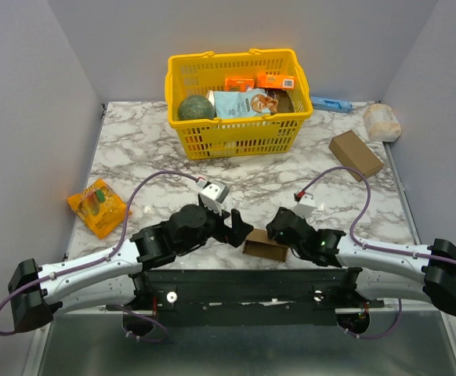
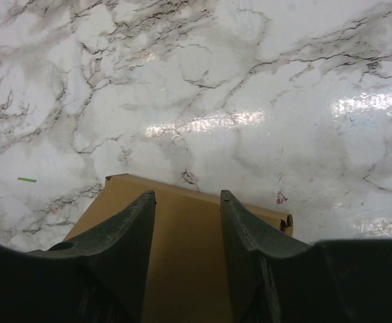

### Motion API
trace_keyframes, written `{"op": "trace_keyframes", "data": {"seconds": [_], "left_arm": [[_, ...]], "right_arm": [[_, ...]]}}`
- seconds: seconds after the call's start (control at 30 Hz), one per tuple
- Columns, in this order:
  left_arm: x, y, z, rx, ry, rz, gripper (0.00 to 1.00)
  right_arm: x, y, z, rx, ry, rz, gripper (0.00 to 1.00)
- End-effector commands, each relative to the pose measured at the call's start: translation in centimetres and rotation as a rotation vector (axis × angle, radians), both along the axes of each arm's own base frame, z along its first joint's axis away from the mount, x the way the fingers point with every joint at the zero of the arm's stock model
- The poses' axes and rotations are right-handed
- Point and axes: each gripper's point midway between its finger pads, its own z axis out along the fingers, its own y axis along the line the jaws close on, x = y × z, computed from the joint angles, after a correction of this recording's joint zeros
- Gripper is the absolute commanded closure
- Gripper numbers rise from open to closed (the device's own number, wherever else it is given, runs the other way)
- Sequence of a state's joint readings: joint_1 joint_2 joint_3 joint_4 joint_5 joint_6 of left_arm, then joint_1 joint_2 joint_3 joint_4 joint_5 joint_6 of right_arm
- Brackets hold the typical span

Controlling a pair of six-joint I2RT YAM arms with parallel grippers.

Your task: Fold the paper box

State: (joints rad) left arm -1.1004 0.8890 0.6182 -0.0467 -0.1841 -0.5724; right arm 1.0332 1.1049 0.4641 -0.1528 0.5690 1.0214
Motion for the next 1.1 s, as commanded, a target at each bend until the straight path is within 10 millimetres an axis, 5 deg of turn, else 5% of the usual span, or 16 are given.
{"op": "trace_keyframes", "data": {"seconds": [0.0,0.2,0.37,0.77,1.07], "left_arm": [[0.3,-1.5,-1.2,-0.046,0.194,-0.014,0.02],[0.1,-2.7,-6.0,0.008,0.312,-0.06,0.2],[-0.2,-3.0,-8.9,0.038,0.366,-0.076,0.26],[-1.6,0.3,-16.7,0.26,0.44,-0.055,0.37],[-0.7,1.5,-19.0,0.378,0.402,-0.033,0.43]], "right_arm": [[0.4,-0.8,-0.2,-0.026,-0.018,-0.044,0.48],[0.3,-1.0,-0.3,-0.034,-0.018,-0.045,0.48],[0.4,-1.1,-0.3,-0.034,-0.021,-0.048,0.48],[0.4,-1.2,-0.2,-0.038,-0.023,-0.052,0.48],[-0.9,-2.1,2.4,-0.039,-0.024,0.018,0.23]]}}
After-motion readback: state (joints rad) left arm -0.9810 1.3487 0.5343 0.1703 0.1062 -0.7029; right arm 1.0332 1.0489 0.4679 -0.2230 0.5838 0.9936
